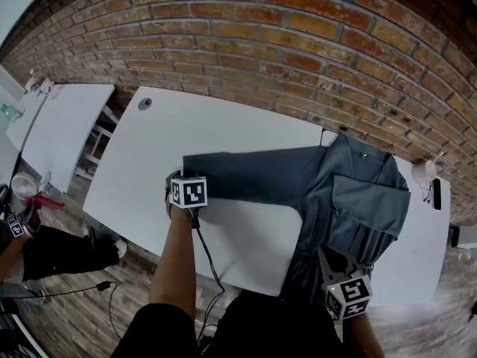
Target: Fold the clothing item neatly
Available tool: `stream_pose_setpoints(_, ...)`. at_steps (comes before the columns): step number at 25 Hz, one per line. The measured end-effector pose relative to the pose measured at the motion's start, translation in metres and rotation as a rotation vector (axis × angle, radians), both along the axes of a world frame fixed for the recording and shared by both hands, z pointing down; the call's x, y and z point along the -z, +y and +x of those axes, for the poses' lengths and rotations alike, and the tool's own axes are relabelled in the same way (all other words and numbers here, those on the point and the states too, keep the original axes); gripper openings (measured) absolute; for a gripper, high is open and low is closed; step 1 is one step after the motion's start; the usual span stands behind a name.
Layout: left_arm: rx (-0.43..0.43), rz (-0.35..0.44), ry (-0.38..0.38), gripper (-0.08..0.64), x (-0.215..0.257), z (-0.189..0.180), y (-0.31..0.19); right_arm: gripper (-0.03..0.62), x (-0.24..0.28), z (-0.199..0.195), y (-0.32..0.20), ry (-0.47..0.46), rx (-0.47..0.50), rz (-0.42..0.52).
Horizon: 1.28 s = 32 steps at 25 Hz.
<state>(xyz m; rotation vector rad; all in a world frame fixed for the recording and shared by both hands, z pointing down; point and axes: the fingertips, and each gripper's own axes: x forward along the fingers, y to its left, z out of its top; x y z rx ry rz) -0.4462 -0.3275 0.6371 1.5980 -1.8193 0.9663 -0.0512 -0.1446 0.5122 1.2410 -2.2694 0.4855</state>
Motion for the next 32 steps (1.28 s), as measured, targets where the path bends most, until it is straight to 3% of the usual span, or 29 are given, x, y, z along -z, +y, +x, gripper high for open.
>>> stream_pose_setpoints(2,0.026,0.001,0.034,0.175,-0.002,-0.001,0.001,0.002,-0.002,0.002,0.001,0.004,-0.003,-0.004)
stream_pose_setpoints(5,0.101,0.016,0.151,0.165,-0.009,-0.001,0.004,0.002,-0.003,0.004,0.002,0.009,-0.005,-0.006)
stream_pose_setpoints(7,0.104,-0.007,0.181,0.098,-0.012,0.005,0.005,0.002,-0.003,0.004,0.003,0.010,-0.001,-0.002)
stream_pose_setpoints(9,0.060,-0.055,0.097,0.017,-0.010,0.013,0.003,0.002,-0.002,0.004,0.003,0.007,0.000,0.003)
stream_pose_setpoints(11,0.031,-0.090,-0.015,0.014,-0.008,0.018,0.001,0.002,-0.001,0.006,0.003,0.005,-0.004,0.006)
stream_pose_setpoints(14,0.019,-0.100,-0.080,0.012,-0.005,0.021,0.002,0.002,0.002,0.010,0.006,0.002,-0.005,0.019)
stream_pose_setpoints(18,0.005,0.012,-0.090,0.013,0.029,0.036,-0.002,0.002,0.000,0.027,0.011,-0.003,-0.027,0.013)
stream_pose_setpoints(21,-0.058,0.101,-0.076,0.012,0.066,0.067,-0.011,0.002,0.000,0.039,0.013,-0.015,-0.053,0.011)
stream_pose_setpoints(27,-0.162,0.233,0.032,0.014,0.131,0.151,-0.025,0.002,0.011,0.057,0.022,-0.021,-0.060,0.054)
stream_pose_setpoints(32,-0.259,0.282,0.049,0.014,0.160,0.240,-0.029,0.002,0.012,0.099,0.041,-0.026,-0.116,0.051)
